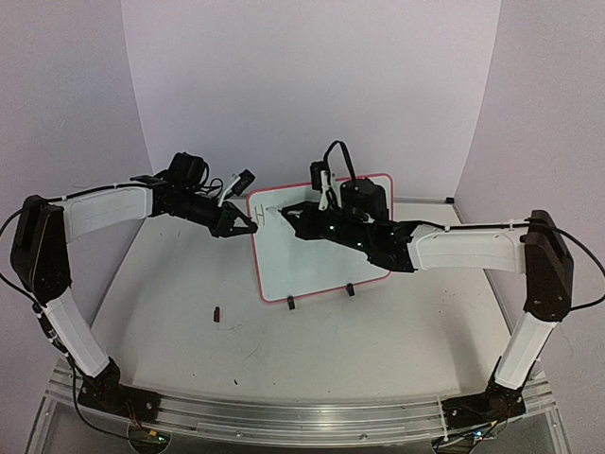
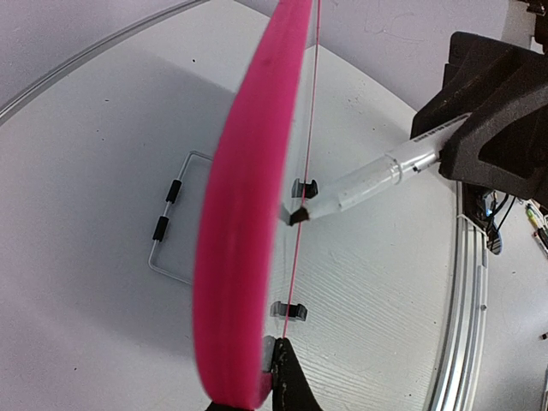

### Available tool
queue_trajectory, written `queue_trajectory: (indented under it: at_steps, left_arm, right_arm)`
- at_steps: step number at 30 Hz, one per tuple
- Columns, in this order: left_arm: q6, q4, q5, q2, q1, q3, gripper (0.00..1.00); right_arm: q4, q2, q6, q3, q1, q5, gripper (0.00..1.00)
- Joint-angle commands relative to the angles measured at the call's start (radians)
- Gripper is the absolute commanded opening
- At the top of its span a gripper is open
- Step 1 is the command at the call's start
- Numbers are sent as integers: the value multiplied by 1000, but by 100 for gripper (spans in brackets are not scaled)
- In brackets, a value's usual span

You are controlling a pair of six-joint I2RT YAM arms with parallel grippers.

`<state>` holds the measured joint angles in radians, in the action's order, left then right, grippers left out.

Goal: Write a sentence on the whiteboard

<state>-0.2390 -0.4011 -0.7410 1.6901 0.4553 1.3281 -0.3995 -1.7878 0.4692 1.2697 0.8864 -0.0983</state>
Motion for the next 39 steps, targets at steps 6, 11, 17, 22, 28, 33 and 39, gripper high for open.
queue_trajectory:
  at_steps: [6, 11, 17, 22, 28, 33, 39]
  left_arm:
    - [-49, -35, 100, 28, 4, 3, 0]
    - [-48, -34, 100, 28, 3, 3, 0]
    - [-49, -36, 101, 25, 4, 3, 0]
    - [-50, -38, 103, 23, 5, 3, 0]
    - [-50, -38, 104, 22, 6, 3, 0]
    - [-49, -40, 104, 20, 7, 3, 0]
    - [-51, -39, 106, 19, 9, 3, 0]
  right_arm:
    - [11, -12, 20, -13, -7, -3, 0]
    - [21, -8, 20, -20, -7, 0, 0]
    - [36, 2, 19, -24, -7, 24, 0]
    - [49, 17, 16, -29, -7, 42, 0]
    - [60, 33, 15, -35, -6, 60, 0]
    - [62, 50, 10, -36, -7, 78, 0]
    - [64, 65, 2, -28, -6, 84, 0]
